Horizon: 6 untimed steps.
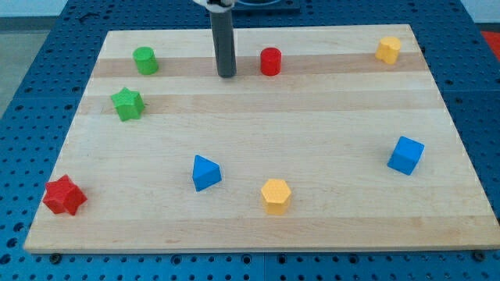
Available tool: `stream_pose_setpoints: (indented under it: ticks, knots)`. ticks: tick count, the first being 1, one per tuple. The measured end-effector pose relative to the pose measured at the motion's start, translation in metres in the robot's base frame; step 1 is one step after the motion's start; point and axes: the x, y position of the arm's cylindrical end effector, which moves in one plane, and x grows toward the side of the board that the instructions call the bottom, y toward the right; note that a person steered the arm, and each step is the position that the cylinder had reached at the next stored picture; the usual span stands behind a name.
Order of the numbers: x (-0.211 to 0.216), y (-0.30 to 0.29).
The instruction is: Move the green circle closer to the green star
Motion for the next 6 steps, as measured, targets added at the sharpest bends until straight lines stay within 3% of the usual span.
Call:
stream_pose_setpoints:
  ticks: [1,3,6]
  knots:
    - [-0.038,-0.03]
    - [-0.053,-0.111]
    - [0.013,-0.16]
